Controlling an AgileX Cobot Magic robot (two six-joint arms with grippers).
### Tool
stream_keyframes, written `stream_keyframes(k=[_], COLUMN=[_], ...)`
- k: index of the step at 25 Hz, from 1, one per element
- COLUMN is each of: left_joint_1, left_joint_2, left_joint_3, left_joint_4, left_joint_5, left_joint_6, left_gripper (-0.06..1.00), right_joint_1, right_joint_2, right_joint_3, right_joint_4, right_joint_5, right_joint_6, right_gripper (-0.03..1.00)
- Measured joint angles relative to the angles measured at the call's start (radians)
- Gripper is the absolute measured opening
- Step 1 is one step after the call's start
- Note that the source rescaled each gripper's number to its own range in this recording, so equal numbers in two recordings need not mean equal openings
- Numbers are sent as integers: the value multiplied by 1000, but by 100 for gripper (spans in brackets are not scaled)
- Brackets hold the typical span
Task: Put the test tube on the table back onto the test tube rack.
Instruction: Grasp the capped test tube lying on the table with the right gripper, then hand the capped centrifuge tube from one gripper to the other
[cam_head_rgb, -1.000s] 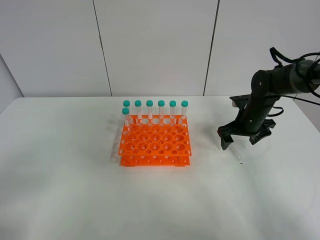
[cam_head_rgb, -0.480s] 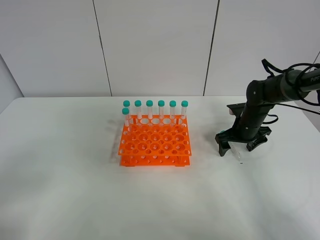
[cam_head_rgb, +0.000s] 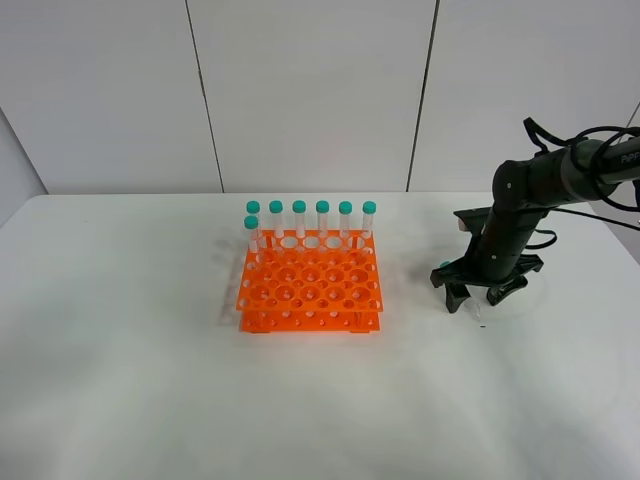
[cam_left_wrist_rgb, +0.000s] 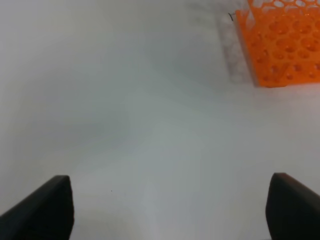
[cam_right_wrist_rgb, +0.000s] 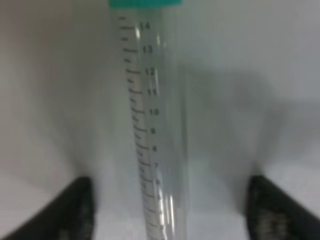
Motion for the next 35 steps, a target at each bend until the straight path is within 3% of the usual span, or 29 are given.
stream_keyframes(k=[4,5,13,22,26,31,35], left_joint_1=[0,0,0,0,0,0,0], left_joint_2=[0,0,0,0,0,0,0], left_joint_3=[0,0,0,0,0,0,0], left_joint_4=[0,0,0,0,0,0,0], left_joint_5=[0,0,0,0,0,0,0], left_joint_6=[0,0,0,0,0,0,0], left_gripper=[100,100,100,100,100,100,100], right_joint_1=[0,0,0,0,0,0,3], right_joint_2=[0,0,-70,-470,-667,-862,-883], right_joint_3=[0,0,0,3,111,329,424], right_joint_4=[1,2,-21,-27,-15,125,391], right_joint_5=[5,2,21,231,164,105,68], right_joint_6=[0,-1,-3,-55,-117,-261,-500], right_gripper=[0,4,3,3,3,3,3])
